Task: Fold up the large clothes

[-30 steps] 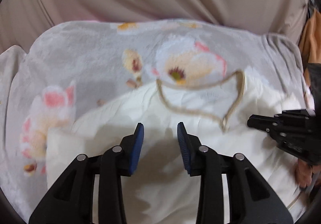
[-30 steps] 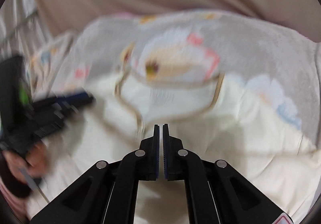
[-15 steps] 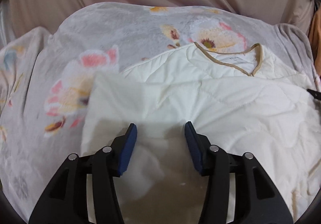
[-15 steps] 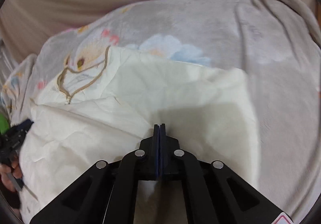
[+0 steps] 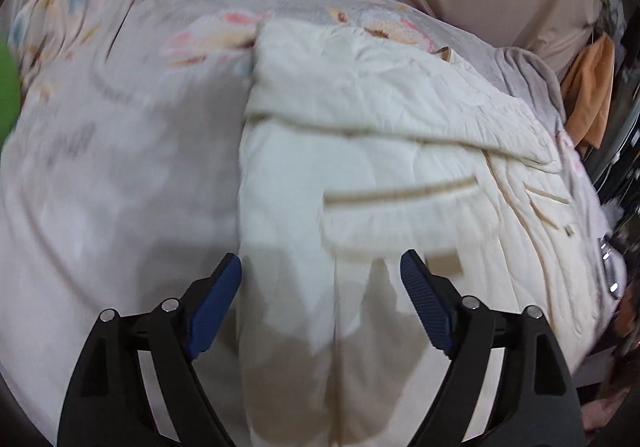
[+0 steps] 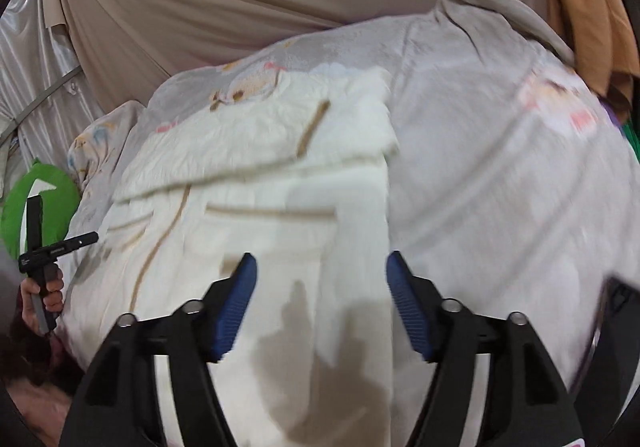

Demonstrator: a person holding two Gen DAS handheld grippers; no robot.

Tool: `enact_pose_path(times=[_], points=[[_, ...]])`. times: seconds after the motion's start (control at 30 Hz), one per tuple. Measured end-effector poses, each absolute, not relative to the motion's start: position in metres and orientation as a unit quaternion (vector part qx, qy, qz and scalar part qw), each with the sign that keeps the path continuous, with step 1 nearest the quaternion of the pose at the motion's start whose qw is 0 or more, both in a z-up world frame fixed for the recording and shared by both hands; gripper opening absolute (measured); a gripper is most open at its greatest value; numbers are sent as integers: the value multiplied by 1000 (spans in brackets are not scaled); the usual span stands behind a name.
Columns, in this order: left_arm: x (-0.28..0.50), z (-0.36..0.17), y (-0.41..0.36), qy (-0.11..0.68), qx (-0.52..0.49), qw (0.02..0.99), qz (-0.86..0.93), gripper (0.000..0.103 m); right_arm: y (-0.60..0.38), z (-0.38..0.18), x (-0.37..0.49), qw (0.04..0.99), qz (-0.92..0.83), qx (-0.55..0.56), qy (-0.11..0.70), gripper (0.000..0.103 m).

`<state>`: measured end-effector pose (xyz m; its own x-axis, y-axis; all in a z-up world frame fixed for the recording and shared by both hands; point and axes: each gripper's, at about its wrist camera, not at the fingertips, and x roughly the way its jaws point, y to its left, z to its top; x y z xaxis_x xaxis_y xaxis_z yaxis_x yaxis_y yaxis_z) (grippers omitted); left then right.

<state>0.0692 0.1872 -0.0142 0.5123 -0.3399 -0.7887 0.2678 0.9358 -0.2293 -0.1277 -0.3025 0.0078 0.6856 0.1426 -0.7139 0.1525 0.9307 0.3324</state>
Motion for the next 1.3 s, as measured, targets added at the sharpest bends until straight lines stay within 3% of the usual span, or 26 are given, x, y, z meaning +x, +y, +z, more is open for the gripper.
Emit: enact_pose_path(times=[0.23, 0.5, 0.6, 0.67, 0.73, 0.83, 0.93, 1.3], points=[[16, -39, 226, 495, -193, 825, -190, 82, -307, -39, -200, 864, 8, 283, 416, 78], [-27, -44, 199, 478, -139, 846, -192, 82, -284, -44, -204, 874, 43, 293, 386, 79], [-29, -44, 199, 476, -141, 847, -189, 75, -274, -43, -201, 878, 48, 291, 377, 71], [-30, -45, 201, 477, -145, 846, -188, 66, -271, -43, -201, 880, 48, 293, 370, 58], [-31, -46, 201, 477, -148, 845, -193, 44, -273, -45, -199, 878, 48, 307, 364, 28], [-35, -40, 200, 469, -143, 848, -202, 24, -280, -46, -201, 873, 61, 340, 345, 15], [-45, -26, 201, 447, -140, 857, -214, 17, -276, -29, -212, 892, 65, 316, 317, 11], [-110, 66, 231, 249, -202, 897, -304, 15, -276, 60, -275, 946, 70, 296, 116, 5]])
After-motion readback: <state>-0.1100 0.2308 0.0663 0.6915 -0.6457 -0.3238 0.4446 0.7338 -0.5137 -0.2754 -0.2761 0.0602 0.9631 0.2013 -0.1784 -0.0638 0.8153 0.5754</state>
